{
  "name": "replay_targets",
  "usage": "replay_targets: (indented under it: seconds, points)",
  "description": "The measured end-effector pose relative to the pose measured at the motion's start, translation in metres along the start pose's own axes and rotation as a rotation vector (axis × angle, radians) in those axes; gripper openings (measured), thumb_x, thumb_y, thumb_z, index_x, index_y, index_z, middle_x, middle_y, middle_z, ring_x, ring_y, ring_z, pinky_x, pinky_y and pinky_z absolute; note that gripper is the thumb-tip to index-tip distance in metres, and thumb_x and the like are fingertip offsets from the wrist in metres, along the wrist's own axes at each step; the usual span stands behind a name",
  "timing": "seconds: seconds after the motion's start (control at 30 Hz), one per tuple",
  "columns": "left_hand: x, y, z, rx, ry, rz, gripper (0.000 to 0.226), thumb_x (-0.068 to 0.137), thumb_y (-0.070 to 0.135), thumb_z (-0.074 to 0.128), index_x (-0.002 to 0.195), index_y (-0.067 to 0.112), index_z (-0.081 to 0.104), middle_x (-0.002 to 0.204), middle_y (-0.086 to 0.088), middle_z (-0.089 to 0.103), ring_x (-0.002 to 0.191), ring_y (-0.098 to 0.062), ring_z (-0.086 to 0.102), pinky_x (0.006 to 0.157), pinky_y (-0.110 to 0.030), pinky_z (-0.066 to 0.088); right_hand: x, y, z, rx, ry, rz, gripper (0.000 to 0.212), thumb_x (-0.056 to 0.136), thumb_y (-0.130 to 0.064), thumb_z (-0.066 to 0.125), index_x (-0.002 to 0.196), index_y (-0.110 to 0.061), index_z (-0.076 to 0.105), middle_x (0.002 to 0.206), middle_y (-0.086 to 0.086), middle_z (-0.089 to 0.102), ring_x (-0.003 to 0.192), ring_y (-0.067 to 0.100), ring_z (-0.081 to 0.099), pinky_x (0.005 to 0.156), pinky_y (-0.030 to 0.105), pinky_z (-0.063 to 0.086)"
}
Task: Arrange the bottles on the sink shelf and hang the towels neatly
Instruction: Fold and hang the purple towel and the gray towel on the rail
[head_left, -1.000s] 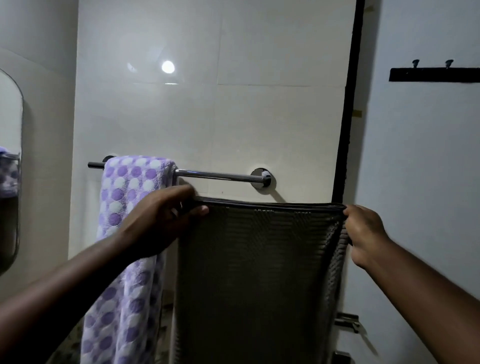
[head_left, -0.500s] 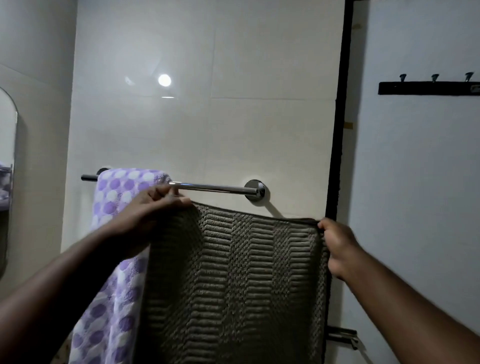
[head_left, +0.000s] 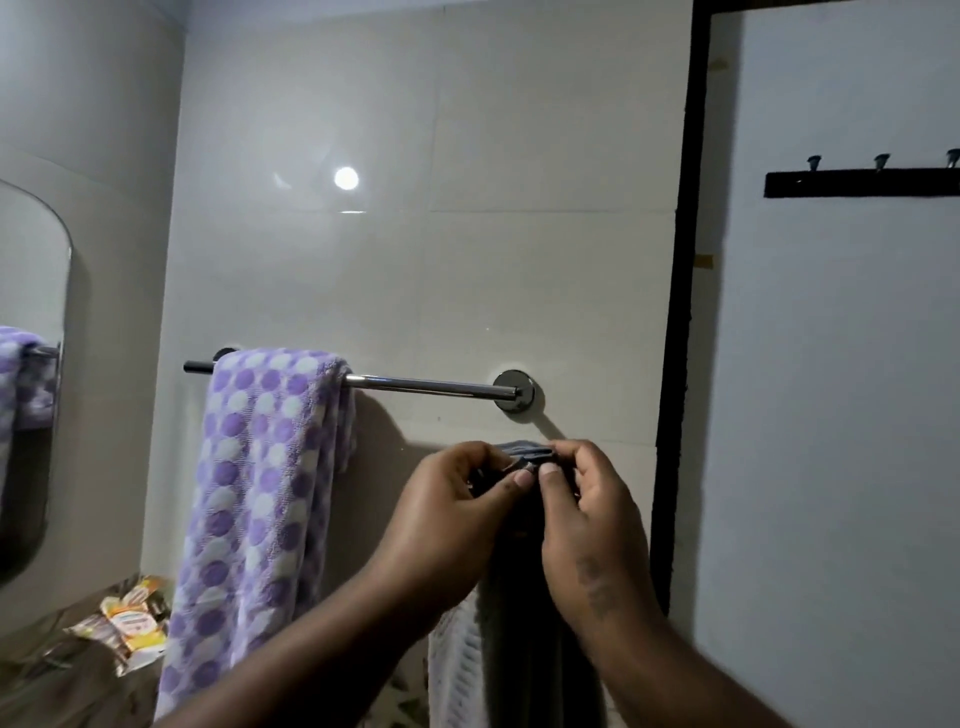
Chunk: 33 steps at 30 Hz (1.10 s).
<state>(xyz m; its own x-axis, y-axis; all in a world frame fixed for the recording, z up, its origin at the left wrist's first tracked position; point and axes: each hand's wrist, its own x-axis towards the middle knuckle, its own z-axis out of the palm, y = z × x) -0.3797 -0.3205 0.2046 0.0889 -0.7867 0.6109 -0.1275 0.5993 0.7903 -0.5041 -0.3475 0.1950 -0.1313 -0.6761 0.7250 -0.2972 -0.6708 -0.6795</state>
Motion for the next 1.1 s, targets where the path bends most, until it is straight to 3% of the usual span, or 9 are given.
replay_targets:
  seconds: [0.17,0.3,0.43,0.53,0.6,0.7,0.83,1.0,1.1]
  points:
    - [-0.006,0.007,0.015,0.08,-0.072,0.001,0.02,0.092,0.022,0.06,0.093,0.028,0.079,0.085,-0.004,0.08,0.076,-0.018,0.077,0.067,-0.029,0.058,-0.011,0.016,-0.03,0.282,-0.271,0.064,0.042,0.084,-0.055,0.066,0.124,-0.044,0.06,0.118,-0.013,0.074,0.112,0.006,0.069,0.1,0.042,0.055]
    - [-0.009,0.01,0.025,0.03,-0.211,0.07,0.051,0.085,0.017,0.056,0.127,0.043,0.069,0.105,-0.001,0.077,0.093,-0.021,0.071,0.084,-0.035,0.054,-0.01,0.031,-0.05,0.539,-0.392,0.104,0.054,0.077,-0.032,0.085,0.127,-0.038,0.064,0.122,-0.001,0.075,0.111,0.017,0.073,0.089,0.036,0.061]
    - [-0.012,0.012,0.02,0.866,0.159,0.621,0.067,0.087,0.07,0.054,0.15,0.056,0.036,0.151,0.028,0.044,0.143,-0.007,0.04,0.118,-0.029,0.026,0.0,0.035,-0.066,0.554,-0.334,0.094,0.033,0.092,-0.015,0.07,0.121,-0.031,0.071,0.116,-0.002,0.077,0.108,0.017,0.073,0.084,0.033,0.062]
    - [-0.002,0.021,0.006,0.959,-0.034,0.307,0.095,0.062,0.095,0.055,0.145,0.054,0.038,0.132,0.019,0.065,0.124,-0.002,0.056,0.113,-0.035,0.04,0.014,0.036,-0.071,0.719,-0.295,0.2,0.046,0.092,0.012,0.053,0.12,-0.019,0.072,0.116,0.01,0.076,0.115,0.031,0.07,0.097,0.047,0.057]
    - [0.008,0.025,-0.002,0.913,-0.11,0.178,0.083,0.052,0.089,0.069,0.124,0.05,0.055,0.103,0.019,0.074,0.096,0.002,0.068,0.091,-0.034,0.057,0.02,0.034,-0.068,0.758,-0.296,0.251,0.042,0.094,0.01,0.052,0.12,-0.017,0.069,0.116,0.015,0.075,0.115,0.039,0.068,0.101,0.056,0.052]
    - [0.026,0.035,-0.009,0.913,-0.078,0.259,0.069,0.051,0.08,0.075,0.11,0.047,0.061,0.08,0.021,0.069,0.076,0.006,0.065,0.071,-0.024,0.055,0.016,0.03,-0.051,0.634,-0.159,0.229,0.028,0.098,-0.006,0.058,0.114,-0.028,0.062,0.115,0.013,0.072,0.109,0.039,0.068,0.097,0.06,0.054]
    - [0.044,0.048,-0.024,0.926,-0.058,0.34,0.063,0.055,0.076,0.077,0.109,0.047,0.063,0.079,0.035,0.062,0.074,0.011,0.06,0.061,-0.008,0.041,0.01,0.016,-0.016,0.341,0.053,0.208,0.017,0.1,-0.035,0.054,0.114,-0.037,0.043,0.117,0.008,0.068,0.095,0.029,0.067,0.087,0.048,0.055]
    - [0.084,0.072,-0.069,0.916,-0.026,0.44,0.059,0.058,0.071,0.079,0.107,0.041,0.067,0.076,0.017,0.067,0.068,0.004,0.061,0.061,-0.014,0.046,0.044,-0.026,0.025,0.32,0.173,-0.002,0.021,0.102,-0.028,0.05,0.118,-0.026,0.035,0.102,0.006,0.065,0.084,0.031,0.066,0.073,0.037,0.049]
    - [0.12,0.093,-0.094,0.977,0.062,0.535,0.056,0.07,0.057,0.085,0.118,0.036,0.066,0.09,0.009,0.068,0.082,-0.01,0.064,0.079,-0.029,0.053,0.091,-0.051,0.057,0.304,0.178,-0.009,0.017,0.102,-0.028,0.047,0.109,-0.025,0.031,0.089,0.003,0.064,0.074,0.029,0.062,0.068,0.036,0.042]
